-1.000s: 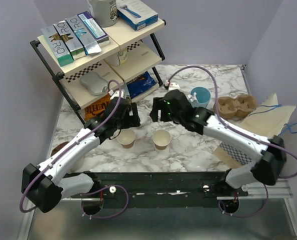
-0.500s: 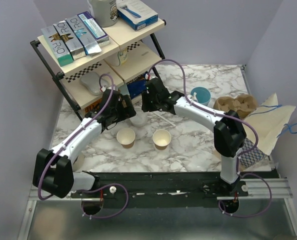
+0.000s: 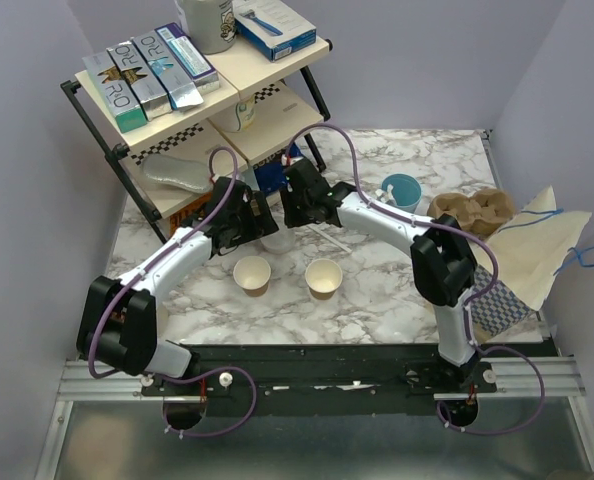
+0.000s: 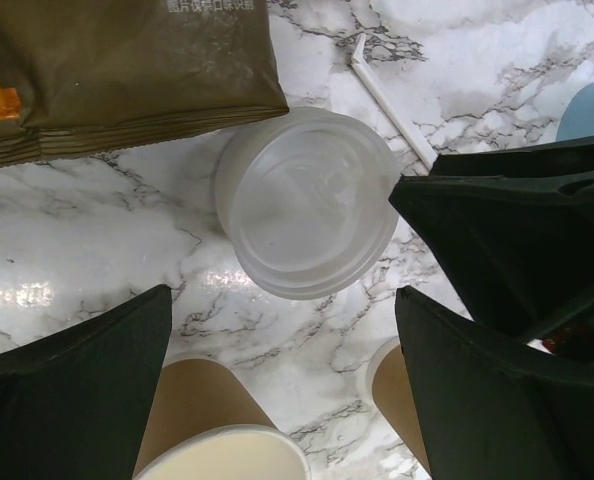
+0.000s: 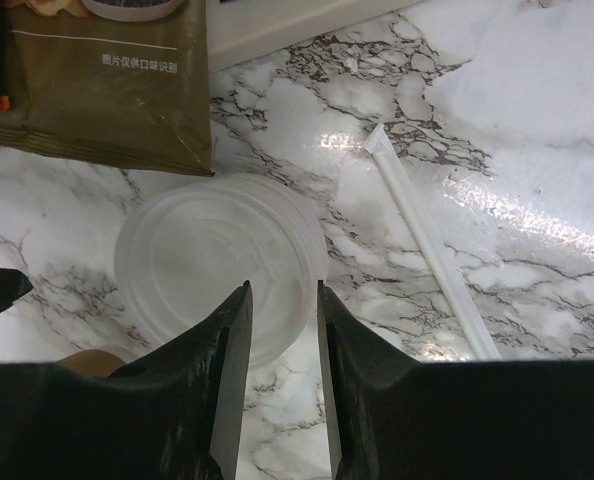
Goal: Pack the takeout coffee
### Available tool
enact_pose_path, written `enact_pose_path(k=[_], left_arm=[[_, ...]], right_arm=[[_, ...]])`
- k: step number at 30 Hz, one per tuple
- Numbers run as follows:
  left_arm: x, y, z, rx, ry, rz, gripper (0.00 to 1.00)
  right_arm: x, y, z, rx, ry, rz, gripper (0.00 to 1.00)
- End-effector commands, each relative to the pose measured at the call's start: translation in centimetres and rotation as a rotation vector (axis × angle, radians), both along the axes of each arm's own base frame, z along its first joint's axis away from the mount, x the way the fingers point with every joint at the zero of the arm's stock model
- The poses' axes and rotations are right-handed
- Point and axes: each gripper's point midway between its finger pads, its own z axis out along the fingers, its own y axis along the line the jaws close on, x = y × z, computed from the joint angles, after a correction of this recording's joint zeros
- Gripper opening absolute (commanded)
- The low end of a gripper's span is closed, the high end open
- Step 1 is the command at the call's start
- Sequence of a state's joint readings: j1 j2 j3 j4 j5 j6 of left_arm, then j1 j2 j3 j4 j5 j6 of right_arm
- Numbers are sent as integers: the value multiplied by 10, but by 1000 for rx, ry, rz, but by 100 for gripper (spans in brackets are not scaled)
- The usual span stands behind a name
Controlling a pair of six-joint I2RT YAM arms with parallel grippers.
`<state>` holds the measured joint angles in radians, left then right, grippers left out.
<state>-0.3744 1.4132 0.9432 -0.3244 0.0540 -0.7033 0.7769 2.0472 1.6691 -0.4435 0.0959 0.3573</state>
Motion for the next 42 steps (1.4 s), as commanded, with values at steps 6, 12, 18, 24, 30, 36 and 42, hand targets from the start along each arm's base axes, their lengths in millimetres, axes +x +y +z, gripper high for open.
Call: enact_pose_path(k=[6,12,18,24,30,36,42], left_arm=[[8,-6,4,-38,1,-10,99],[7,-4,6,-36,-3,-4,99],[6,-3,7,-34,-6,-1,99],[7,-3,10,-34,-14,-2,99],[6,-3,10,-33,-11,-4,99],[6,-3,9,-35,-7,-6,99],[4,-4,19,-47,-32,-7,99]], right_arm=[[3,-4,-19,-60,28,23,34],[2,-2,-21,-57,36,26,29],[3,-3,-25,-66,42,20,27],[1,2,-26,-50,54,39,25],[1,2,-25,-47,56,30,21],[2,1,-24,-44,54,20,8],[3,0,-2,-11,19,0,1]])
